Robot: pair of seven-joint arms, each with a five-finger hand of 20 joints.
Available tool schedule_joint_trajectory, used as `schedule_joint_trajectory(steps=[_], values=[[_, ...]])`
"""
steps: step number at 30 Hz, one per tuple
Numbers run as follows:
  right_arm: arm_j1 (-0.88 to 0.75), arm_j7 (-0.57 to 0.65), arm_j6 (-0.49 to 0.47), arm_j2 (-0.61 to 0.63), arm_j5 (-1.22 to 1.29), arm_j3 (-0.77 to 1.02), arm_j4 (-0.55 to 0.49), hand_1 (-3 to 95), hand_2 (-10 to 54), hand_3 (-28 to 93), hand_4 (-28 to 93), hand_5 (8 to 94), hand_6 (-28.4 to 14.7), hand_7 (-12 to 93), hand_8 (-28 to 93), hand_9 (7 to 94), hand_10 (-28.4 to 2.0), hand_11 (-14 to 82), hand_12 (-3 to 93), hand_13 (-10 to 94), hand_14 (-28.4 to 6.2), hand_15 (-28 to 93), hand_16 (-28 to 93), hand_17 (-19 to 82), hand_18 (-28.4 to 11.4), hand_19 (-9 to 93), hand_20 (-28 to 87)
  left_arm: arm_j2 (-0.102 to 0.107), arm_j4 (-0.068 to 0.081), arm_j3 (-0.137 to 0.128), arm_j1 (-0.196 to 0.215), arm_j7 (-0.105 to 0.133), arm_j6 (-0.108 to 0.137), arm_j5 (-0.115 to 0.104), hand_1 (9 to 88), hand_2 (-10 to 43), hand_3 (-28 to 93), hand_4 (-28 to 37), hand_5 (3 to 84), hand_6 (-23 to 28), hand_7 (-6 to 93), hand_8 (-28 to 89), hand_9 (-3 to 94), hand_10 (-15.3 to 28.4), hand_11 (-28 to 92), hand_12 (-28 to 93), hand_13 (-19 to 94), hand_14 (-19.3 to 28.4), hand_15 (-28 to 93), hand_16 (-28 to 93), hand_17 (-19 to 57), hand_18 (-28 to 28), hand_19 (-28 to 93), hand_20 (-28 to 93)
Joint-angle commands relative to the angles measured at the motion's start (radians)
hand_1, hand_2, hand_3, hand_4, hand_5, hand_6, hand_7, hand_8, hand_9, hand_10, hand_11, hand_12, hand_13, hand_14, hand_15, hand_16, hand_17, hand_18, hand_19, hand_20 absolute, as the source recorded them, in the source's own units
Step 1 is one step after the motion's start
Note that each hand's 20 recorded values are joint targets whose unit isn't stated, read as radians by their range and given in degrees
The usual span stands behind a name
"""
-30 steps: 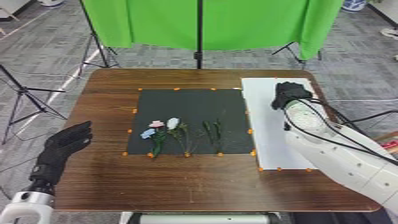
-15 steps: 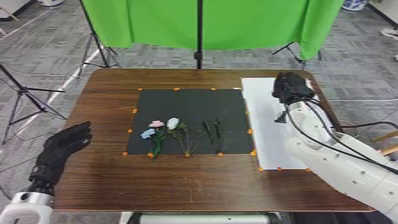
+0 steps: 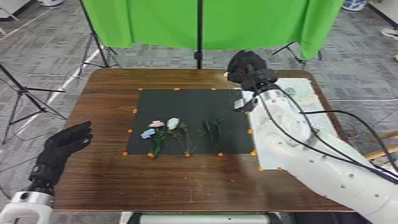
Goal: Arrange flowers
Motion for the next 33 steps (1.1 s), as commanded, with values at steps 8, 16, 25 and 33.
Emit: schedule_joint_trajectory(steps=[8, 16, 25, 33], values=[[-0.075, -0.048, -0.026, -0.118, -0.023, -0.091, 0.029, 60.5, -9.5, 57, -17, 80.7, 0.9, 24, 8, 93.5, -7.8, 8.4, 40.7, 94, 0.0, 59, 36, 66, -13.4, 93, 58, 0.005, 0.015, 0.011, -0.016, -0.026, -0.040, 0.008, 37.8, -8.4, 66, -10.0, 42.4, 2.9, 14.5, -7, 37.0, 11.6, 17, 12, 32, 15.8, 18, 2, 7.5, 14.5, 13, 22], [-0.092, -0.057, -0.068, -0.122, -0.015, -0.110, 0.032, 58.5, -9.5, 57, -17, 80.0, 0.8, 24, 8, 92.5, -8.2, 9.4, 40.2, 93, -0.6, 59, 37, 65, -13.7, 93, 58, 0.006, 0.019, 0.010, -0.020, -0.033, -0.057, 0.009, 37.7, -8.5, 66, -10.1, 42.2, 2.9, 14.3, -7, 36.9, 11.5, 17, 12, 32, 15.9, 17, 2, 7.2, 14.5, 13, 22], [-0.089, -0.066, -0.124, -0.121, -0.005, -0.124, 0.037, 56.3, -9.5, 57, -16, 78.5, 0.5, 24, 7, 90.0, -8.5, 10.9, 38.7, 92, -0.8, 58, 37, 64, -14.2, 93, 56, 0.004, 0.022, 0.011, -0.027, -0.032, -0.065, 0.011, 37.4, -8.7, 66, -10.0, 42.0, 2.8, 14.0, -7, 36.3, 11.3, 17, 12, 31, 16.0, 17, 2, 6.5, 14.7, 13, 22], [-0.089, -0.076, -0.143, -0.110, 0.008, -0.119, 0.029, 53.3, -9.5, 55, -15, 76.0, 0.0, 22, 8, 86.3, -9.4, 15.4, 35.0, 91, -1.4, 57, 36, 62, -14.2, 93, 53, 0.002, 0.020, 0.008, -0.025, -0.033, -0.064, 0.013, 37.3, -8.8, 66, -10.0, 41.8, 2.8, 13.8, -7, 36.2, 11.2, 16, 13, 31, 16.0, 17, 3, 6.3, 14.7, 12, 22]])
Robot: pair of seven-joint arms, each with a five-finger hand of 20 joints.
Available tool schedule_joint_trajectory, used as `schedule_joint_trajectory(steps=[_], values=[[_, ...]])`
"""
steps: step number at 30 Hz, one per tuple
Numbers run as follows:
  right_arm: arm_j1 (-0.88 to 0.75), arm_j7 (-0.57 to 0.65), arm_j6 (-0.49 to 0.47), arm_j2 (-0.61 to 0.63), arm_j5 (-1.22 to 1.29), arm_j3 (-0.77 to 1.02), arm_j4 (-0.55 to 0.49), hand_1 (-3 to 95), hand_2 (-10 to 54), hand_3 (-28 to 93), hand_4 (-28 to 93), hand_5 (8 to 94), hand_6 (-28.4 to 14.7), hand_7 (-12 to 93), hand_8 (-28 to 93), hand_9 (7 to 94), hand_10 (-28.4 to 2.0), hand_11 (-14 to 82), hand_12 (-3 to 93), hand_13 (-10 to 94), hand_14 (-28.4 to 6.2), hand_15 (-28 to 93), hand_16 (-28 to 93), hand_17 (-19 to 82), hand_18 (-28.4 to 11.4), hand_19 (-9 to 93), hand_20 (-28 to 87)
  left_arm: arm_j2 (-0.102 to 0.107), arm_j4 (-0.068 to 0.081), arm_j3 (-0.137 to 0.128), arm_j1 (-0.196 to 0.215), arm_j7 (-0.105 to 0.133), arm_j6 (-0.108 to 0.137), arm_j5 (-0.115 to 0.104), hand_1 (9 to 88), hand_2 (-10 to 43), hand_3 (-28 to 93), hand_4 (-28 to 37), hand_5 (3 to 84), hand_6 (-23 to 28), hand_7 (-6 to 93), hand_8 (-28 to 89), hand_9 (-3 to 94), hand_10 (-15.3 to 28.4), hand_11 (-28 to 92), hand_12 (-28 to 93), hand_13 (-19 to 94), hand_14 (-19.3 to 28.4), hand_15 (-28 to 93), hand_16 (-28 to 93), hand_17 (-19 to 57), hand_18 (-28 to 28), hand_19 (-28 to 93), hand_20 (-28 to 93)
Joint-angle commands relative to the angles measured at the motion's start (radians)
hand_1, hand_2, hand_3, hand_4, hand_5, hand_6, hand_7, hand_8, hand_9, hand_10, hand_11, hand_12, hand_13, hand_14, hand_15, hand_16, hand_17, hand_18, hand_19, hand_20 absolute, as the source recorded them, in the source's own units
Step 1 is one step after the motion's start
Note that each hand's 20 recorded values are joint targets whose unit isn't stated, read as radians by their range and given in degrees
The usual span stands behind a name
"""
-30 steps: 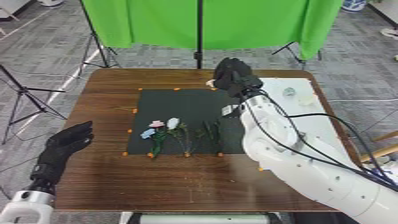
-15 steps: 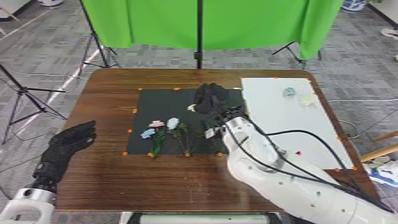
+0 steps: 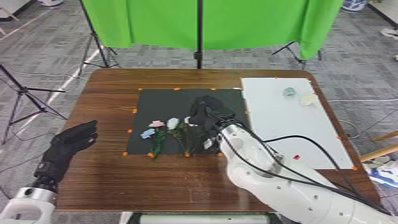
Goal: Arrange flowers
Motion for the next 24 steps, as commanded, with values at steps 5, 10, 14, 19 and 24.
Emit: schedule_joint_trajectory(steps=[5, 10, 14, 19, 24], values=[[-0.004, -0.020, -0.043, 0.009, 0.009, 0.011, -0.015, 52.2, -9.5, 55, -15, 74.9, 0.0, 22, 7, 85.0, -9.7, 17.3, 33.2, 90, -1.5, 57, 36, 62, -14.4, 93, 53, -0.007, 0.003, -0.002, 0.008, -0.010, -0.011, 0.006, 37.3, -8.9, 66, -9.9, 41.7, 2.8, 13.7, -7, 36.1, 11.3, 16, 13, 31, 16.0, 17, 3, 6.2, 14.7, 12, 22], [-0.001, -0.021, -0.070, 0.014, 0.010, 0.013, -0.019, 50.0, -9.5, 57, -15, 73.6, 0.2, 21, 7, 83.4, -10.2, 19.3, 30.7, 90, -1.8, 57, 37, 61, -14.6, 93, 53, -0.007, 0.001, -0.004, 0.010, -0.011, -0.010, 0.007, 37.3, -8.9, 66, -10.0, 41.8, 2.9, 13.5, -7, 36.1, 11.2, 16, 13, 31, 16.0, 17, 3, 6.2, 14.7, 12, 22], [0.003, -0.024, -0.092, 0.019, 0.007, 0.018, -0.019, 48.8, -9.5, 59, -16, 72.7, 0.3, 21, 6, 82.4, -10.6, 20.7, 29.0, 90, -1.8, 57, 37, 61, -14.7, 93, 53, -0.009, -0.002, -0.006, 0.014, -0.012, -0.008, 0.007, 37.3, -8.9, 66, -10.1, 41.8, 2.9, 13.5, -7, 36.1, 11.3, 16, 13, 31, 16.0, 17, 3, 6.2, 14.7, 12, 22], [0.006, -0.020, -0.109, 0.026, 0.015, 0.033, -0.023, 46.2, -9.5, 62, -17, 70.6, 0.3, 20, 4, 80.2, -11.1, 21.4, 27.0, 89, -1.9, 57, 37, 60, -14.7, 93, 52, -0.010, -0.002, -0.006, 0.014, -0.012, -0.009, 0.007, 37.3, -8.9, 66, -10.1, 41.7, 2.8, 13.6, -6, 36.1, 11.2, 16, 13, 31, 16.0, 17, 3, 6.1, 14.7, 12, 22], [0.012, -0.025, -0.079, 0.058, 0.028, 0.093, -0.061, 44.9, -9.5, 64, -17, 69.7, 0.3, 20, 3, 79.1, -11.8, 22.6, 24.3, 88, -2.4, 57, 36, 59, -15.2, 93, 52, -0.014, -0.005, -0.008, 0.017, -0.012, -0.005, 0.008, 37.4, -8.9, 66, -10.1, 41.8, 2.8, 13.6, -7, 36.1, 11.2, 16, 13, 31, 16.0, 16, 3, 6.0, 14.8, 12, 22]])
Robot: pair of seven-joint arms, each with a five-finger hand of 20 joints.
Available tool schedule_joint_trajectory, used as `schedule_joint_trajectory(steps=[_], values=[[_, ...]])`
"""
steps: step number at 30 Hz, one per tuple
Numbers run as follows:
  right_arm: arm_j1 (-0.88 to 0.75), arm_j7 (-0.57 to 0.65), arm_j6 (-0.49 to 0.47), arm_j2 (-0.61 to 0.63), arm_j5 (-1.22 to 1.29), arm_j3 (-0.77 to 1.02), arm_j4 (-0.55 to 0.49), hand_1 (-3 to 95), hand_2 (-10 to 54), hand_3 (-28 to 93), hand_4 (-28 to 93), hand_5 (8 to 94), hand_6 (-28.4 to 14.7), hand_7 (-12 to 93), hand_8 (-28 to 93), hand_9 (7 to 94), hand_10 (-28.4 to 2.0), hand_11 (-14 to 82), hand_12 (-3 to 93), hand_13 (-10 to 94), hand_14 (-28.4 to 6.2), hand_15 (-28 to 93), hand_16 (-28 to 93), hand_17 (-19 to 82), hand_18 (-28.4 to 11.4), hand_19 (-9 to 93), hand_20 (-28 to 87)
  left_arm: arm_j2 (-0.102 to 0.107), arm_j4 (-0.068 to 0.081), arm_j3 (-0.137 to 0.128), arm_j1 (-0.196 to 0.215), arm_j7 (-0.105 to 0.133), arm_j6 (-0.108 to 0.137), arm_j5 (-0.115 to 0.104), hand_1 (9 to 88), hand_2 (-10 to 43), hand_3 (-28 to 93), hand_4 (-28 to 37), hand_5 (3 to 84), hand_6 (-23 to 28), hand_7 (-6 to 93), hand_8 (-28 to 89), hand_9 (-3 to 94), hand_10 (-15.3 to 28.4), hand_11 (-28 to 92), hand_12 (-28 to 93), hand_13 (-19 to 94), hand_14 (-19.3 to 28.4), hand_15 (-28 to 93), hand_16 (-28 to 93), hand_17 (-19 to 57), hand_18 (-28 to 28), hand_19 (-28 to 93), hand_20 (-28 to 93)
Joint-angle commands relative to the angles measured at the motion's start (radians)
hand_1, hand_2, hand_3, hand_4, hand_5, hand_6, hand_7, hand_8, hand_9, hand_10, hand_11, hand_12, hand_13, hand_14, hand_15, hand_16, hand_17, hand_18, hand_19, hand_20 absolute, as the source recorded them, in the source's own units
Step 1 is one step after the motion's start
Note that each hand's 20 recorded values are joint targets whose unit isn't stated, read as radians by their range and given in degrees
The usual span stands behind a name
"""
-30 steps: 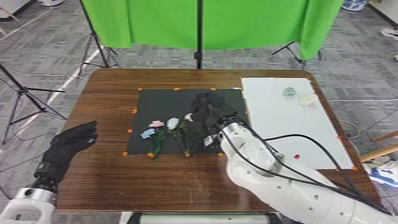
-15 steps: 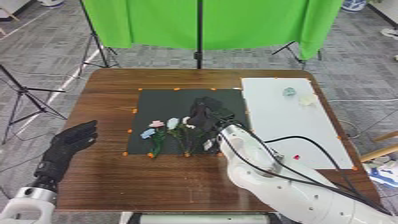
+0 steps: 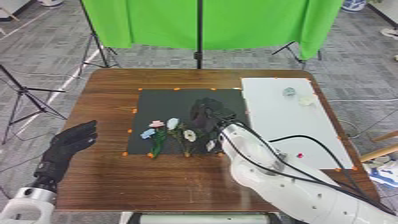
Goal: Arrange flowers
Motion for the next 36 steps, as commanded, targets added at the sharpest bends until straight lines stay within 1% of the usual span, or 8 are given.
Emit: schedule_joint_trajectory(steps=[1, 7, 11, 13, 15, 21, 27, 36], values=[[0.015, -0.010, 0.038, 0.056, 0.012, 0.093, -0.065, 44.3, -9.5, 64, -17, 69.7, 0.2, 19, 2, 79.0, -12.0, 22.9, 23.7, 88, -2.6, 57, 36, 59, -15.4, 93, 52, -0.013, -0.005, -0.007, 0.017, -0.012, -0.006, 0.008, 37.4, -8.9, 66, -10.1, 41.7, 2.8, 13.6, -7, 36.1, 11.3, 16, 13, 31, 15.9, 17, 3, 6.0, 14.7, 12, 22], [0.035, 0.035, 0.183, 0.184, -0.039, 0.225, -0.110, 41.7, -9.5, 65, -17, 69.6, 0.2, 19, -1, 78.2, -12.6, 22.9, 22.9, 86, -4.0, 58, 36, 58, -15.8, 93, 52, -0.014, -0.012, -0.014, 0.026, -0.013, 0.000, 0.007, 37.4, -9.0, 66, -10.0, 41.8, 2.8, 13.6, -7, 36.1, 11.2, 16, 13, 31, 15.9, 16, 3, 5.9, 14.8, 12, 21], [0.047, 0.110, 0.100, 0.265, -0.035, 0.304, -0.065, 36.1, -9.5, 66, -15, 67.1, -0.4, 18, -9, 75.4, -14.3, 21.6, 23.2, 84, -5.3, 59, 36, 56, -16.2, 93, 52, -0.018, -0.017, -0.020, 0.036, -0.012, 0.001, 0.008, 37.3, -9.0, 66, -10.1, 41.8, 2.8, 13.7, -7, 36.1, 11.2, 16, 13, 31, 15.9, 16, 3, 5.9, 14.8, 12, 21], [0.080, 0.148, 0.074, 0.294, -0.061, 0.289, 0.006, 34.1, -9.5, 65, -14, 65.6, -0.9, 17, -9, 73.9, -15.1, 21.0, 23.4, 83, -5.9, 60, 36, 55, -16.9, 93, 52, -0.018, -0.017, -0.022, 0.039, -0.012, 0.002, 0.007, 37.3, -8.9, 66, -10.1, 41.8, 2.7, 13.7, -7, 36.1, 11.3, 16, 13, 31, 15.9, 16, 3, 5.9, 14.8, 12, 21], [0.094, 0.190, -0.035, 0.315, -0.061, 0.299, 0.053, 28.4, -9.5, 63, -13, 61.9, -1.5, 14, -8, 70.4, -17.0, 19.4, 23.6, 81, -7.9, 61, 36, 54, -18.4, 93, 52, -0.016, -0.018, -0.024, 0.038, -0.014, -0.001, 0.007, 37.3, -8.9, 66, -10.1, 41.8, 2.8, 13.6, -7, 36.1, 11.3, 16, 13, 31, 15.9, 16, 3, 5.9, 14.8, 12, 21], [0.160, 0.250, -0.189, 0.314, -0.048, 0.244, 0.212, 17.8, -5.1, 57, -13, 53.9, -2.5, 8, -7, 63.7, -20.0, 16.0, 24.7, 76, -11.6, 63, 36, 51, -20.9, 93, 51, -0.017, -0.019, -0.025, 0.039, -0.014, -0.002, 0.007, 37.3, -8.9, 66, -10.0, 41.7, 2.7, 13.6, -7, 36.0, 11.2, 16, 13, 31, 15.9, 16, 3, 5.8, 14.8, 12, 21], [0.177, 0.249, -0.244, 0.297, -0.056, 0.182, 0.309, 15.2, -5.1, 57, -13, 51.0, -1.5, 7, -7, 66.7, -19.7, 17.2, 25.3, 77, -12.0, 65, 35, 52, -21.5, 93, 52, -0.017, -0.018, -0.024, 0.036, -0.013, -0.004, 0.008, 37.3, -8.9, 66, -10.0, 41.7, 2.7, 13.6, -7, 35.9, 11.2, 16, 13, 31, 15.9, 16, 3, 5.8, 14.8, 12, 21], [0.123, 0.283, -0.274, 0.274, -0.051, 0.171, 0.360, 23.5, -9.3, 61, -12, 54.5, -0.1, 10, -8, 73.4, -17.7, 19.7, 24.1, 82, -8.2, 64, 34, 56, -19.2, 93, 54, -0.022, -0.021, -0.030, 0.043, -0.016, -0.005, 0.008, 37.3, -8.9, 66, -10.0, 41.7, 2.6, 13.6, -7, 35.9, 11.2, 16, 13, 31, 15.9, 16, 3, 5.7, 14.8, 12, 21]])
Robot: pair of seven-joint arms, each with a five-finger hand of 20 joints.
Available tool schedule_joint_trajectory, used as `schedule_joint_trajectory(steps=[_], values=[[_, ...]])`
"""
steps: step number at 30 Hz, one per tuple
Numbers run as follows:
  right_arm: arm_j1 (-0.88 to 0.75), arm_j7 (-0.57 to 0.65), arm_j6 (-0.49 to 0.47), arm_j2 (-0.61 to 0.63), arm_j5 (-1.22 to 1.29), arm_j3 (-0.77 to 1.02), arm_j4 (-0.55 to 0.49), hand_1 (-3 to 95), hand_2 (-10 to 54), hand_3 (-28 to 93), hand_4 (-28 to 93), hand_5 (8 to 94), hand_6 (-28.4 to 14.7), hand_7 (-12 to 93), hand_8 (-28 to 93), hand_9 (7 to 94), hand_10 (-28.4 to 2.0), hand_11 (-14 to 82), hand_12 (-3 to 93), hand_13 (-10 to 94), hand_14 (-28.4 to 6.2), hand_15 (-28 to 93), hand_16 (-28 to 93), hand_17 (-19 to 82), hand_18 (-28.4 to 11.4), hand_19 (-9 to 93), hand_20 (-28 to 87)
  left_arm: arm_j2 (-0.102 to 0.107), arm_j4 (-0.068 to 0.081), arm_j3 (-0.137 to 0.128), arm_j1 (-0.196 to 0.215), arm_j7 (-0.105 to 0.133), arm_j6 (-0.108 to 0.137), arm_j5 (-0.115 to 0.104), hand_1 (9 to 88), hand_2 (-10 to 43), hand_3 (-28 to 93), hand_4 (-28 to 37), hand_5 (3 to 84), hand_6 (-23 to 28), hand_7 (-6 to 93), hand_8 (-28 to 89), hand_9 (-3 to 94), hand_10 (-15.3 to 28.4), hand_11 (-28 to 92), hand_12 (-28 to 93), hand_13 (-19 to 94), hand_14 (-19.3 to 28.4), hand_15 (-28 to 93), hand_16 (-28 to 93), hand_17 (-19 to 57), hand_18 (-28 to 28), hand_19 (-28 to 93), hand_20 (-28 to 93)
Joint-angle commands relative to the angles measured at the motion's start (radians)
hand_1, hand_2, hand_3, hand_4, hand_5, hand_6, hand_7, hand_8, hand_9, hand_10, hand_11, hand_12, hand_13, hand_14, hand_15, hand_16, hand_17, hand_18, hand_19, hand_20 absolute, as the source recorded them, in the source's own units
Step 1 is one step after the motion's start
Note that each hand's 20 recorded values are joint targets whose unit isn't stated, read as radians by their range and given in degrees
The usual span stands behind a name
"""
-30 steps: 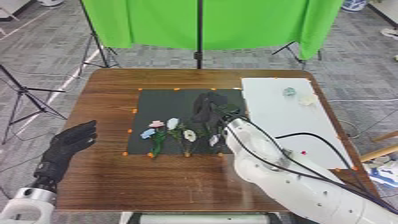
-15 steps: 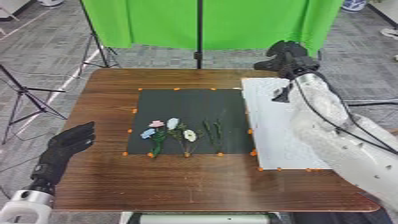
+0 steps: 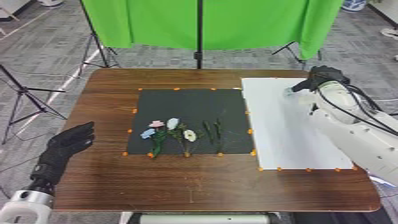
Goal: Arrange flowers
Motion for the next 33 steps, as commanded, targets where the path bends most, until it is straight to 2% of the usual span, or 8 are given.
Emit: schedule_joint_trajectory(steps=[1, 4, 8, 13, 17, 22, 27, 33], values=[[-0.059, 0.033, -0.015, -0.024, -0.004, -0.012, 0.036, 24.7, -9.4, 61, -12, 55.4, 0.0, 10, -9, 74.0, -17.4, 19.6, 23.9, 83, -7.7, 64, 34, 57, -19.0, 93, 55, -0.014, -0.004, -0.008, 0.015, -0.011, -0.005, 0.006, 37.2, -8.9, 66, -10.0, 41.7, 2.6, 13.6, -7, 35.9, 11.2, 16, 13, 31, 15.9, 16, 3, 5.8, 14.8, 12, 21], [-0.079, 0.025, 0.026, -0.023, -0.013, -0.013, 0.038, 30.7, -9.5, 62, -13, 58.3, 0.3, 12, -9, 76.5, -16.2, 19.9, 23.2, 86, -5.8, 62, 34, 59, -17.8, 93, 55, -0.015, -0.004, -0.007, 0.014, -0.012, -0.004, 0.006, 37.2, -8.9, 66, -10.0, 41.7, 2.5, 13.6, -7, 36.0, 11.2, 16, 13, 31, 15.9, 16, 3, 5.7, 14.8, 12, 21], [-0.091, 0.014, 0.172, -0.023, 0.020, -0.029, 0.046, 41.5, -9.5, 65, -15, 63.9, 1.3, 15, -10, 80.5, -12.9, 22.4, 23.1, 88, -3.6, 62, 34, 61, -16.3, 93, 56, -0.018, -0.004, -0.006, 0.013, -0.011, -0.004, 0.006, 37.3, -8.8, 66, -10.1, 41.7, 2.5, 13.5, -7, 35.9, 11.2, 16, 13, 31, 15.9, 16, 3, 5.7, 14.7, 12, 21], [-0.090, -0.002, 0.346, -0.021, 0.014, -0.042, 0.058, 58.9, -9.5, 56, -18, 76.4, 0.6, 20, 6, 90.3, -9.0, 10.5, 40.9, 90, -2.1, 63, 35, 63, -15.3, 93, 58, -0.022, -0.006, -0.007, 0.019, -0.011, -0.002, 0.007, 37.3, -8.8, 66, -10.1, 41.7, 2.5, 13.6, -7, 35.9, 11.2, 16, 13, 31, 15.9, 16, 3, 5.7, 14.7, 12, 21], [-0.100, 0.005, 0.398, -0.012, -0.019, 0.015, 0.024, 62.6, -9.5, 57, -19, 80.9, -0.3, 24, 9, 92.8, -7.9, 11.1, 43.2, 92, -1.2, 63, 36, 65, -14.8, 93, 59, -0.023, -0.007, -0.008, 0.021, -0.011, -0.001, 0.006, 37.4, -8.8, 66, -10.1, 41.7, 2.5, 13.6, -7, 35.9, 11.2, 16, 13, 31, 15.9, 16, 3, 5.7, 14.7, 12, 21], [-0.094, -0.014, 0.500, 0.006, 0.021, 0.077, -0.108, 63.0, -9.5, 57, -19, 81.5, -1.0, 24, 9, 93.3, -8.2, 12.1, 43.6, 92, -1.0, 63, 36, 65, -14.5, 93, 59, -0.022, -0.010, -0.013, 0.029, -0.011, -0.001, 0.006, 37.5, -8.8, 66, -10.1, 41.7, 2.6, 13.5, -7, 35.9, 11.2, 16, 13, 31, 15.9, 16, 3, 5.7, 14.7, 12, 21], [-0.063, -0.105, 0.552, -0.005, 0.249, 0.069, -0.272, 62.9, -9.5, 57, -19, 81.5, -1.1, 23, 10, 93.5, -8.3, 11.9, 44.3, 92, -0.9, 63, 36, 66, -14.3, 93, 59, -0.019, -0.008, -0.012, 0.023, -0.014, -0.004, 0.005, 37.3, -8.9, 66, -10.0, 41.6, 2.5, 13.4, -7, 35.9, 11.2, 16, 13, 31, 15.8, 16, 3, 5.6, 14.7, 12, 21], [-0.034, -0.204, 0.548, -0.097, 0.508, 0.025, -0.340, 62.8, -9.5, 57, -18, 81.5, -1.1, 23, 11, 93.6, -8.3, 11.7, 44.6, 92, -0.8, 62, 36, 66, -14.3, 93, 59, -0.016, -0.001, -0.001, 0.008, -0.012, -0.011, 0.005, 37.4, -8.7, 66, -10.1, 41.7, 2.5, 13.5, -7, 35.9, 11.2, 16, 13, 31, 15.8, 16, 3, 5.6, 14.7, 12, 21]])
